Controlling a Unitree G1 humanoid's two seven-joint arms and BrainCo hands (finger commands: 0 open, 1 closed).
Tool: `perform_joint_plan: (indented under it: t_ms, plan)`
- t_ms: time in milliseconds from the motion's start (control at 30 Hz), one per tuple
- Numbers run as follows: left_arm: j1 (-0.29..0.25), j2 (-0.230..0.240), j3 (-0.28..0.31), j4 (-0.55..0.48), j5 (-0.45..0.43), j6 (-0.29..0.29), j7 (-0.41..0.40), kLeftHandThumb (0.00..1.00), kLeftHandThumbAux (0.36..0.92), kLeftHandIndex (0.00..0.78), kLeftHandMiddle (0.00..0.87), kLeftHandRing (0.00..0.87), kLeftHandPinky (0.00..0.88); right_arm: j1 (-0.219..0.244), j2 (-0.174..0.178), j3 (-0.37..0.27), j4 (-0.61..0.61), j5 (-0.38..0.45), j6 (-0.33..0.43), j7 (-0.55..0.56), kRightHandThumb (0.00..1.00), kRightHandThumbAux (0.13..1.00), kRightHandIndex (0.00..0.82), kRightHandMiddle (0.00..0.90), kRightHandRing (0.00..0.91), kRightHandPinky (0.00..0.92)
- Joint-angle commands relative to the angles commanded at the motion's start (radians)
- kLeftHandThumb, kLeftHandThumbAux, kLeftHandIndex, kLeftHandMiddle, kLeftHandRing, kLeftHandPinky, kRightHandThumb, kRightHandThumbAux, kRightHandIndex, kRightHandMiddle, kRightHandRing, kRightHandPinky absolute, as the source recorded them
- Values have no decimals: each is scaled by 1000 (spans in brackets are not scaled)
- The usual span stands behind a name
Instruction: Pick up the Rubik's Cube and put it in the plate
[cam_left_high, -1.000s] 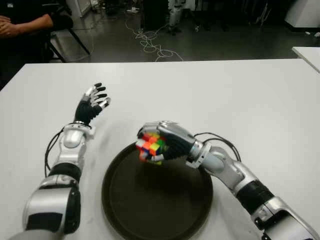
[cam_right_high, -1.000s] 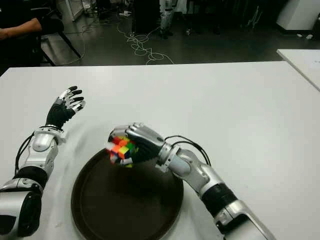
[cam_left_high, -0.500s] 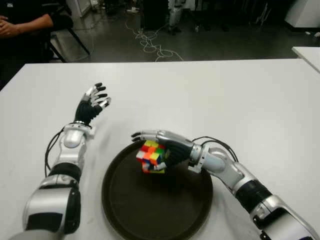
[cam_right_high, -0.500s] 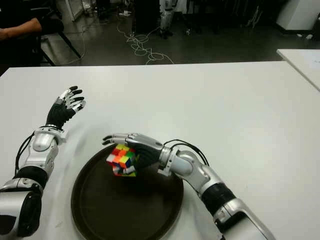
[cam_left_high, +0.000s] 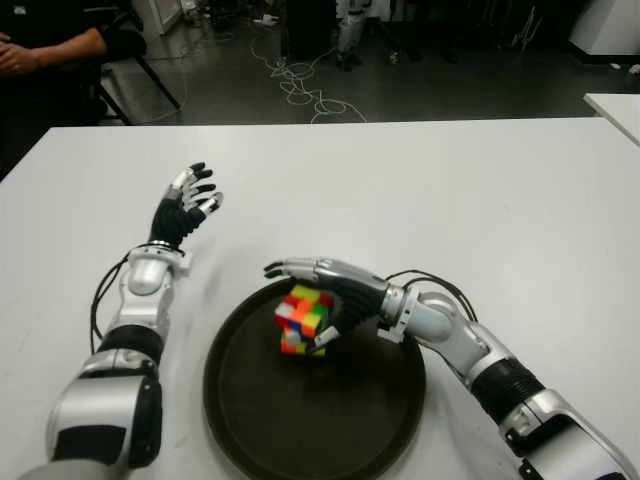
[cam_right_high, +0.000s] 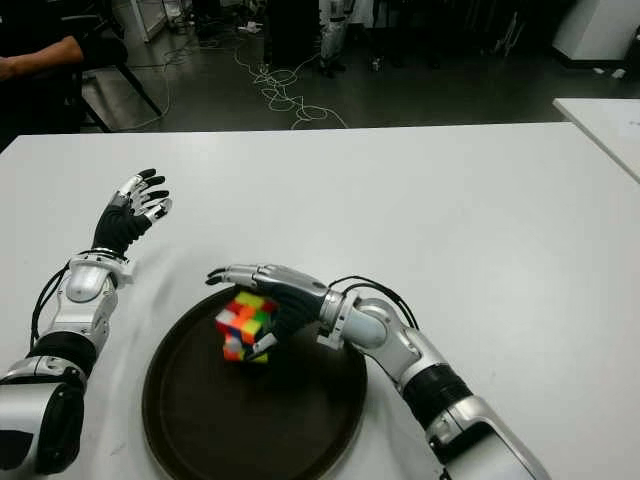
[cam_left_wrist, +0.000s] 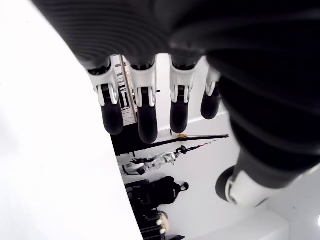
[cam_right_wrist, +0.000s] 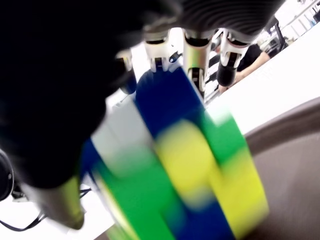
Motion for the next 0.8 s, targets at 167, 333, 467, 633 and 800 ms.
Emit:
perform_joint_plan:
  t_ms: [167, 333, 467, 633, 800]
  plan:
    - [0, -1, 1, -1, -1, 7, 1, 248, 692, 99, 169, 171, 204, -8, -4, -8, 4, -19, 0, -21, 0, 760, 0, 0, 0, 0]
    - [-1, -1, -1, 0, 2, 6, 7, 259, 698, 98, 168, 171, 202, -13, -6, -16, 6, -31, -1, -45, 0, 768, 0, 0, 0, 0]
    - [-1, -1, -1, 2, 2, 3, 5, 253, 692, 99, 167, 171, 205, -14, -7, -19, 6, -40, -1, -62, 0, 776, 0, 0, 0, 0]
    - [-1, 0, -2, 3, 2, -2, 3, 250, 697, 99, 165, 170, 207, -19, -10, -21, 8, -47, 4, -73, 0, 778, 0, 0, 0, 0]
    - [-4, -1, -4, 7, 7, -7, 11, 243, 693, 100, 168, 174, 212, -34, -16, -29, 20, -52, 9, -78, 0, 774, 0, 0, 0, 0]
